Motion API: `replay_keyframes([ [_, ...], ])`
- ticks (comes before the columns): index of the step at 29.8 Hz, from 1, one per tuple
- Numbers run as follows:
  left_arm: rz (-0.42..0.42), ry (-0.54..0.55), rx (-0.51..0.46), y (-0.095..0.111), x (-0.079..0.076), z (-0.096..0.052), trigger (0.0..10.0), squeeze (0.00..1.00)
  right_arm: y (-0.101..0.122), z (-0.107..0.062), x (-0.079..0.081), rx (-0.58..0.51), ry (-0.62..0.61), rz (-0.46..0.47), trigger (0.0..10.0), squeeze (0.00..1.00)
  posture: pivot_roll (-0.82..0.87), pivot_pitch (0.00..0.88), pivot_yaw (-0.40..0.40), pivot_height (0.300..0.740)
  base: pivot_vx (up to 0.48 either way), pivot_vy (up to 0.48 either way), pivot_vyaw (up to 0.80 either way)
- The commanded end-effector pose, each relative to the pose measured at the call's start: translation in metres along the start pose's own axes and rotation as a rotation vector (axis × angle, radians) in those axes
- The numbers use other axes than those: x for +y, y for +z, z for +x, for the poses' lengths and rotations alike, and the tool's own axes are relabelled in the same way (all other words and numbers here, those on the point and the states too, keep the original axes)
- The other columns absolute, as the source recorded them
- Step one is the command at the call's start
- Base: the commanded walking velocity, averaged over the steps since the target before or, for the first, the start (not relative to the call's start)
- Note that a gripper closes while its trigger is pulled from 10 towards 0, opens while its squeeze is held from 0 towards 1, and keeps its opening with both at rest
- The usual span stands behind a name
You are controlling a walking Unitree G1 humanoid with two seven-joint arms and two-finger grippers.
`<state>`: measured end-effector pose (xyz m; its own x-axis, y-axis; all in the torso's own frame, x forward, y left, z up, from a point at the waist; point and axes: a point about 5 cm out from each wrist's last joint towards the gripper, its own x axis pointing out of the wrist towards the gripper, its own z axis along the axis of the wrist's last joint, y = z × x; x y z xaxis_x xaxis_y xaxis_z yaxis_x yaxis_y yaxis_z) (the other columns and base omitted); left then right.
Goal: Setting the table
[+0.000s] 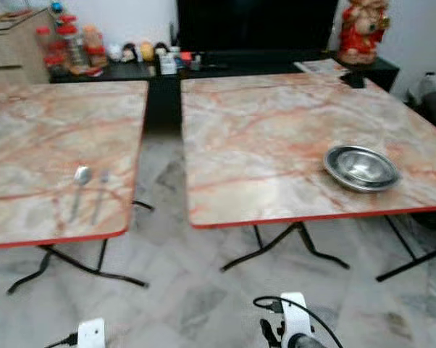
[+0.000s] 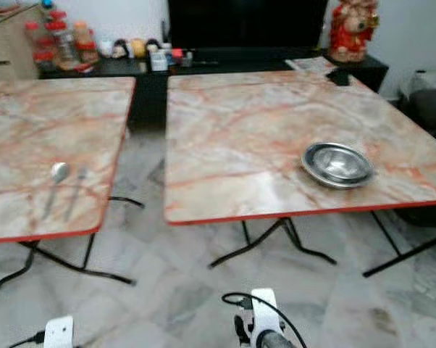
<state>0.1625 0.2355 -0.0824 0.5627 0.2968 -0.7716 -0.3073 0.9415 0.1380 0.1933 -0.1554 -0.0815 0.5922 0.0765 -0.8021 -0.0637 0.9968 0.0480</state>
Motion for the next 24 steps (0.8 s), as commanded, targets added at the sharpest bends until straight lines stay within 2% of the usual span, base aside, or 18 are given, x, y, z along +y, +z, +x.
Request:
replay_keyframes([
  [1,0.005,-0.004,0.010,-0.0038,-0.0033,-0.0009,10.0,0.00,-0.0013,-0.0008,-0.0050,0.001,-0.020,0.011,10.0,0.00,0.03,0.000,0.005,0.709,0.000,0.480,0.00],
  [8,0.004,-0.003,0.009,-0.0033,-0.0038,-0.0008,10.0,0.00,0.0011,-0.0003,-0.0039,-0.002,-0.010,-0.008,10.0,0.00,0.03,0.000,0.004,0.709,0.000,0.480,0.00],
  [15,0.006,-0.001,0.004,-0.0016,-0.0043,-0.0005,10.0,0.00,0.0009,-0.0002,-0.0029,-0.004,-0.010,-0.013,10.0,0.00,0.04,0.000,0.005,0.709,0.000,0.480,0.51],
  [24,0.009,-0.005,0.005,-0.0018,-0.0057,-0.0006,10.0,0.00,-0.0006,-0.0004,-0.0028,0.001,-0.008,-0.014,10.0,0.00,0.04,0.000,0.004,0.709,0.000,0.480,0.00],
])
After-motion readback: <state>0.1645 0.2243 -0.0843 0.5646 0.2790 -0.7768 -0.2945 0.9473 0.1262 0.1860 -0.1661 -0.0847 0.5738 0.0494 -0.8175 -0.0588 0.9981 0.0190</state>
